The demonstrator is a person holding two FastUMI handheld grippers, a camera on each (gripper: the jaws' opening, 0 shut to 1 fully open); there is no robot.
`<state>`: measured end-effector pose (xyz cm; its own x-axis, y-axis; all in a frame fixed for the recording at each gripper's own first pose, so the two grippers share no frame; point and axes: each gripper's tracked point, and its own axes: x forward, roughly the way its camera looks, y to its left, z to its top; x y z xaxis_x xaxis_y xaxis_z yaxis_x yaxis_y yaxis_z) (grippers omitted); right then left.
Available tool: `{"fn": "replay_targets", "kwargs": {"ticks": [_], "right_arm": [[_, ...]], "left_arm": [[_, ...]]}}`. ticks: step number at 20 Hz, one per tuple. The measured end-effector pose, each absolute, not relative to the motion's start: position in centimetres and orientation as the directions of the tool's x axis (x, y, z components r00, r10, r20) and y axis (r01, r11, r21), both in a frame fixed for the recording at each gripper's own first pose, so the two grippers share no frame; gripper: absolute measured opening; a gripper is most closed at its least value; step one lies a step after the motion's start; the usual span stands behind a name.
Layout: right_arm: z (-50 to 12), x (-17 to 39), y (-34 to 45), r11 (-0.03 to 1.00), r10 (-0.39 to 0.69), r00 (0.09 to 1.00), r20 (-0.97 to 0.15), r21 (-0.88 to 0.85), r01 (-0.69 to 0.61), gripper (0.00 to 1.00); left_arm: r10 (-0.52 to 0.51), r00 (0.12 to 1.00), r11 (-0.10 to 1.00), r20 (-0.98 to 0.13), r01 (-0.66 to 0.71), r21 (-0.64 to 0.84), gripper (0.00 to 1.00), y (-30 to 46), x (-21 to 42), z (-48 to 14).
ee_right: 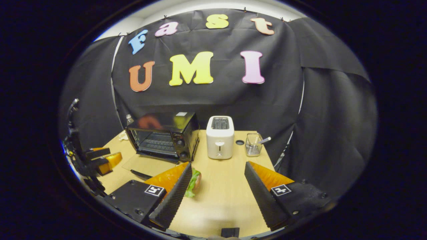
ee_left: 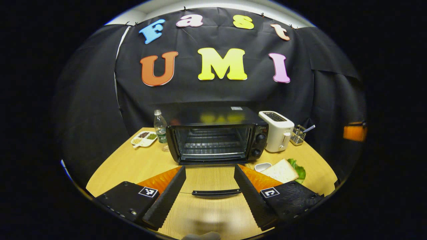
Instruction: Open the electric oven with the left hand, put the food in, and close the electric oven.
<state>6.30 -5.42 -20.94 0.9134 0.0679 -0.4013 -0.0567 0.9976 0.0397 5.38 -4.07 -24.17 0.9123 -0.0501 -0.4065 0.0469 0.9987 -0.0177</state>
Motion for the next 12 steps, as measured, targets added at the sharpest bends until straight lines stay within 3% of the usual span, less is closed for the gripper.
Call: {"fn": "replay_targets", "kwargs": {"ticks": [4,6,7,12], "right_arm": [[-26.5,7.4,-4.1,0.986,0.141,0.865,-0.482,0.144,-0.081,1.00],[-28.9,8.1,-3.0,0.976,0.184,0.838,-0.514,0.199,-0.092,0.91],[-29.8,8.5,-2.3,0.967,0.215,0.825,-0.522,0.232,-0.105,1.00],[-33.9,11.2,0.1,0.900,0.349,0.759,-0.550,0.422,-0.107,0.99]], "left_arm": [[-0.037,0.942,0.999,-0.333,0.041,0.003,0.95,-2.7,3.2,-18.2],[-0.036,0.951,0.999,-0.307,0.038,-0.002,0.95,-2.8,2.2,-16.0],[-0.032,0.955,0.999,-0.296,0.031,-0.007,0.96,-2.7,1.7,-15.1],[0.021,0.964,0.999,-0.263,-0.009,0.048,0.95,-2.0,0.6,-12.6]]}}
